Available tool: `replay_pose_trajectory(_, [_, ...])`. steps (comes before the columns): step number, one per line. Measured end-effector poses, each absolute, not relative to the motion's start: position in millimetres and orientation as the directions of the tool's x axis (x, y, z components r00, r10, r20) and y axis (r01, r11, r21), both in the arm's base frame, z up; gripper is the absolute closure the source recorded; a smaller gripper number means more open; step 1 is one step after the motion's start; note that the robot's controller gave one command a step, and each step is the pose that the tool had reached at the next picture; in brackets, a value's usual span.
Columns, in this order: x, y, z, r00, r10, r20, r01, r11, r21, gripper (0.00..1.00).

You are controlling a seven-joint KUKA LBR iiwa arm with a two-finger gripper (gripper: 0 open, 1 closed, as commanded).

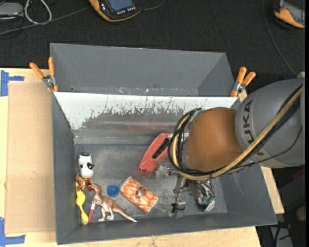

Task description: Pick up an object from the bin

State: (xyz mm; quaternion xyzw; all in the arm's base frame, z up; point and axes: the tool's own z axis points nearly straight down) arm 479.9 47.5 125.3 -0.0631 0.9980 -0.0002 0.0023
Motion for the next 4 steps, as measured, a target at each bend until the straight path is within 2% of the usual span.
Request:
replay_pose_trajectory(1, [494.2, 72.2, 100.2, -0.993, -0.121, -0.003, -0.121, 0.993, -0.004, 0.00])
replay_pose_trajectory(2, [488.5, 101.2, 79.0, -0.934, -0.357, 0.003, -0.357, 0.934, -0.002, 0.00])
replay_pose_trajectory(3, [477.0, 130.4, 71.2, -0.995, -0.098, -0.005, -0.098, 0.995, 0.002, 1.00])
replay_pose_trajectory(4, [476.9, 130.4, 71.4, -0.995, -0.098, -0.005, -0.098, 0.995, 0.002, 1.00])
